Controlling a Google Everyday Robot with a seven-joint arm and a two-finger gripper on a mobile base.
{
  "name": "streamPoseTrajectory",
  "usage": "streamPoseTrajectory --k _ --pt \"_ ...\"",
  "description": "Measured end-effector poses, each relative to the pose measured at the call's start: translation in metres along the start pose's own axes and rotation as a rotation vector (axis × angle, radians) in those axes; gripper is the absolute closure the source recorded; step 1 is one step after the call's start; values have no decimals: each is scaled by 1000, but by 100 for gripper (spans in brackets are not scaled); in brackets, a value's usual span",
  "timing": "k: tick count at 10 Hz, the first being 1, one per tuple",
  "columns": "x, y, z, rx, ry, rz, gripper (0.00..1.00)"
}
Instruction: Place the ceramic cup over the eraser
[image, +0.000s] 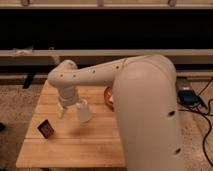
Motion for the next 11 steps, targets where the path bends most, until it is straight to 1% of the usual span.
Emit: streamPoseTrajectory --k 1,2,3,4,6,7,9,11 --pt "-4 -2 6 30 -2 -7 20" --pt "-4 -4 5 38 -5 -8 20" --pt "-4 -9 0 40 -15 0 20" --pt "-3 -14 -7 31 -24 6 20" --pt "3 -16 -19 -8 -42 7 20" --pt "6 -18 -29 -24 -60 10 20" --pt "6 -26 -37 -32 -83 25 20" --pt "3 -35 -41 -25 -95 42 20"
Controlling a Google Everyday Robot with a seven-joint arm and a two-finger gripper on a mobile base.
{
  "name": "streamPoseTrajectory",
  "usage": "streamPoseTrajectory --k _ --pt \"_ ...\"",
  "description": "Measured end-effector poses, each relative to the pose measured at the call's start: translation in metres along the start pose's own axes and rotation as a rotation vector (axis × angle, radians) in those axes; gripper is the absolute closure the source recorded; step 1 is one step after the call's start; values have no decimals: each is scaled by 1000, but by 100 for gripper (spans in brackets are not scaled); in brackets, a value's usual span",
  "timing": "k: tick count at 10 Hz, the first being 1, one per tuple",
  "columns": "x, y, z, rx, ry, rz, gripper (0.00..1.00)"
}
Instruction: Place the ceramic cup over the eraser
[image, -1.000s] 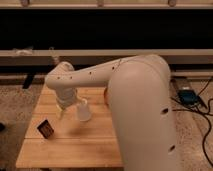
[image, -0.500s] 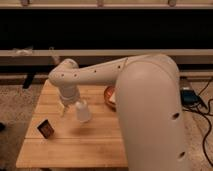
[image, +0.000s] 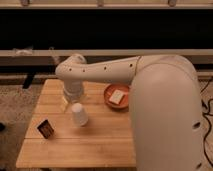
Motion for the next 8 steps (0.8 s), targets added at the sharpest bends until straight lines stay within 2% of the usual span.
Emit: streamPoseTrajectory --k 3,5,8 --pt "-3 -1 9 29 17 5 20" --pt "-1 -2 22 57 53 11 20" --pt "2 -2 43 100 130 30 20"
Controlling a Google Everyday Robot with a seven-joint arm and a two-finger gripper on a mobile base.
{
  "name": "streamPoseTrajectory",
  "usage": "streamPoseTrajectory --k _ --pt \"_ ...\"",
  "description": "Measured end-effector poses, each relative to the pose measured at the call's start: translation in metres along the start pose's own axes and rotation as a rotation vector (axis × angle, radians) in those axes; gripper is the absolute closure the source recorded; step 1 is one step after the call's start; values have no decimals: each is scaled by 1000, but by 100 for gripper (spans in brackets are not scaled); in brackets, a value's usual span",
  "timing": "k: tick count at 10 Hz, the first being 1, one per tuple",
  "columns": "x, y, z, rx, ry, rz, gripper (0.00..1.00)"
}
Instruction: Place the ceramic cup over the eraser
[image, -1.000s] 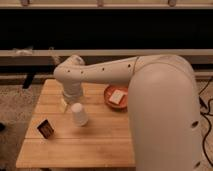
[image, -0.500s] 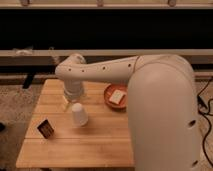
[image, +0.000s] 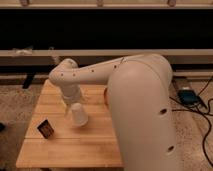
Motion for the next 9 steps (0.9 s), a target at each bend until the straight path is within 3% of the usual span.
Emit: streamPoseTrajectory --k 1,3,7,9 --pt "1 -2 6 9 23 9 20" --pt "3 -1 15 15 62 23 34" --pt "7 -6 22 23 118 50 74" --pt "13 -10 16 25 119 58 95"
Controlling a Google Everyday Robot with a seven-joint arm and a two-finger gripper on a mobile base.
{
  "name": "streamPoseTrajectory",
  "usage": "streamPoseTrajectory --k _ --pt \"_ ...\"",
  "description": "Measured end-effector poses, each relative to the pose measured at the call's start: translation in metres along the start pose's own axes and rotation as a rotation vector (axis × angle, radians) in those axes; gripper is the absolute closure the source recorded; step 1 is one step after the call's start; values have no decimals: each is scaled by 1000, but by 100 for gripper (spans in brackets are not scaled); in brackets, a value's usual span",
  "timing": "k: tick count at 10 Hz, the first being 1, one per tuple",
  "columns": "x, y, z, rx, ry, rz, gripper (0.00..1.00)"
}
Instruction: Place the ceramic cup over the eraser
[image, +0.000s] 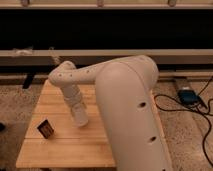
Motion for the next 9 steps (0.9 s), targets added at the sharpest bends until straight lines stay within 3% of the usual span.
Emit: streamPoseTrajectory --k 2,4,6,9 --pt "10 6 -23 -5 -37 -24 100" --pt "30 18 -59 -16 -85 -73 100" --pt "53 51 -92 -37 -129 -157 100" --pt "72 96 -111 -60 -154 -289 100"
